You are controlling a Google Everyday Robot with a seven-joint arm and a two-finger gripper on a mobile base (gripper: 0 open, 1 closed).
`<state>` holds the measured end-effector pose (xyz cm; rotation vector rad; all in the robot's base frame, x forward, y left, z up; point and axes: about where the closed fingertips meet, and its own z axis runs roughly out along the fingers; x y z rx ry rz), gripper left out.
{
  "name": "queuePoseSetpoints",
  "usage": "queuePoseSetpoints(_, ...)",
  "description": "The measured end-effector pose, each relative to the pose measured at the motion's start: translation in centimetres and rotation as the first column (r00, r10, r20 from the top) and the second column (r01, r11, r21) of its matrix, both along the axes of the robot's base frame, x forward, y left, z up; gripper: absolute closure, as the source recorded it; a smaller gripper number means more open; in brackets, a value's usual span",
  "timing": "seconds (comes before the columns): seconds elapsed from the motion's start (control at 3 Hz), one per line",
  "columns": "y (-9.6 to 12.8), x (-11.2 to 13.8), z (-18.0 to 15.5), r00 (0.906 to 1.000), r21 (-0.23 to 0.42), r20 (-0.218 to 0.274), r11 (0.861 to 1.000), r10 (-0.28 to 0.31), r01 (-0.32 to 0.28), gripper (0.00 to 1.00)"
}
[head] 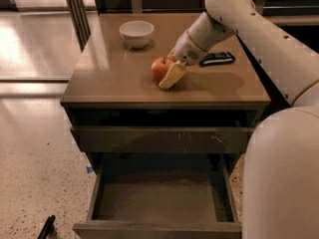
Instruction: Place apple into middle drawer
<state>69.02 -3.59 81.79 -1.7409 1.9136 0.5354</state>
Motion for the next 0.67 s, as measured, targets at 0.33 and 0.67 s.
queuePoseSetpoints(0.33,-1.9,-2.2,1.1,0.9993,0.013,-0.010,0.999,-0.037,0.037,1.00)
queuePoseSetpoints(0.67,-4.2,-6.2,2.6,0.9945,0.033,-0.020,0.994,-0.103,0.103,1.00)
